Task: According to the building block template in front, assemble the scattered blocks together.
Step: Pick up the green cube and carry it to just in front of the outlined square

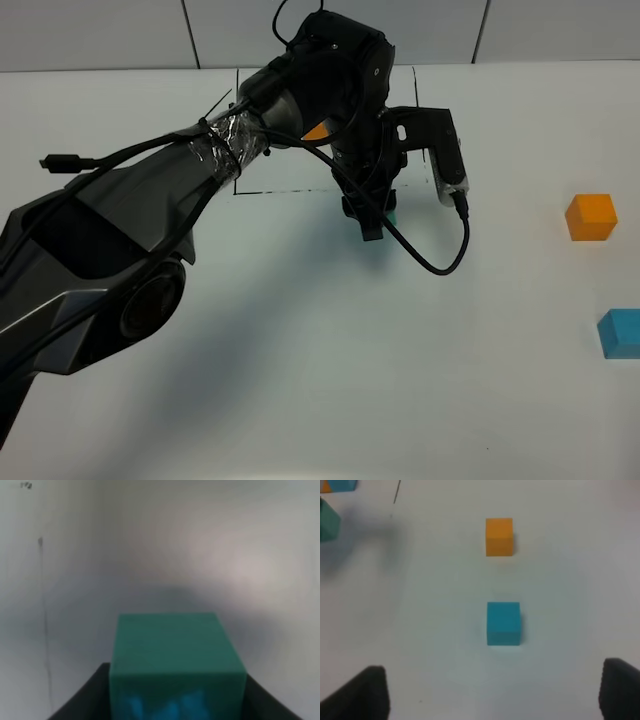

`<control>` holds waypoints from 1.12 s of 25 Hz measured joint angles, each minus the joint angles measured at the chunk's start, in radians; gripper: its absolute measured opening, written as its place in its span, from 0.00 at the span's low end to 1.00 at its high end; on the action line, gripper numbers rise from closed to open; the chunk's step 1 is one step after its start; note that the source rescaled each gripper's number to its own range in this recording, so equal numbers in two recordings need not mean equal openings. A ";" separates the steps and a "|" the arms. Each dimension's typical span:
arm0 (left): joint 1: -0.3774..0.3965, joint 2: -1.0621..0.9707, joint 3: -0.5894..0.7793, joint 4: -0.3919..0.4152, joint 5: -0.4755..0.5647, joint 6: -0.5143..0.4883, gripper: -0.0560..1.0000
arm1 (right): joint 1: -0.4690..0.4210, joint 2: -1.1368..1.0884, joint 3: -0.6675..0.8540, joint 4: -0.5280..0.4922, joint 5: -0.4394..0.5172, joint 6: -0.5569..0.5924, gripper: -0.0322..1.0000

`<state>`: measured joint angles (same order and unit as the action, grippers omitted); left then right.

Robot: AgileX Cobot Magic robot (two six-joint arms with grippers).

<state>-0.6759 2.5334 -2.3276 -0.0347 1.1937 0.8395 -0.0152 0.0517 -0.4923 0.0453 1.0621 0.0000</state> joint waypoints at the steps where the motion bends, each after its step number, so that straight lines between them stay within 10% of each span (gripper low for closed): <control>1: -0.001 0.003 0.000 0.000 0.000 0.002 0.06 | 0.000 0.000 0.000 0.000 0.000 0.000 0.73; 28: -0.004 0.075 -0.011 -0.006 0.000 0.029 0.06 | 0.000 0.000 0.000 0.003 0.000 0.000 0.73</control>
<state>-0.6799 2.6083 -2.3387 -0.0411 1.1937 0.8688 -0.0152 0.0517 -0.4923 0.0481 1.0621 0.0000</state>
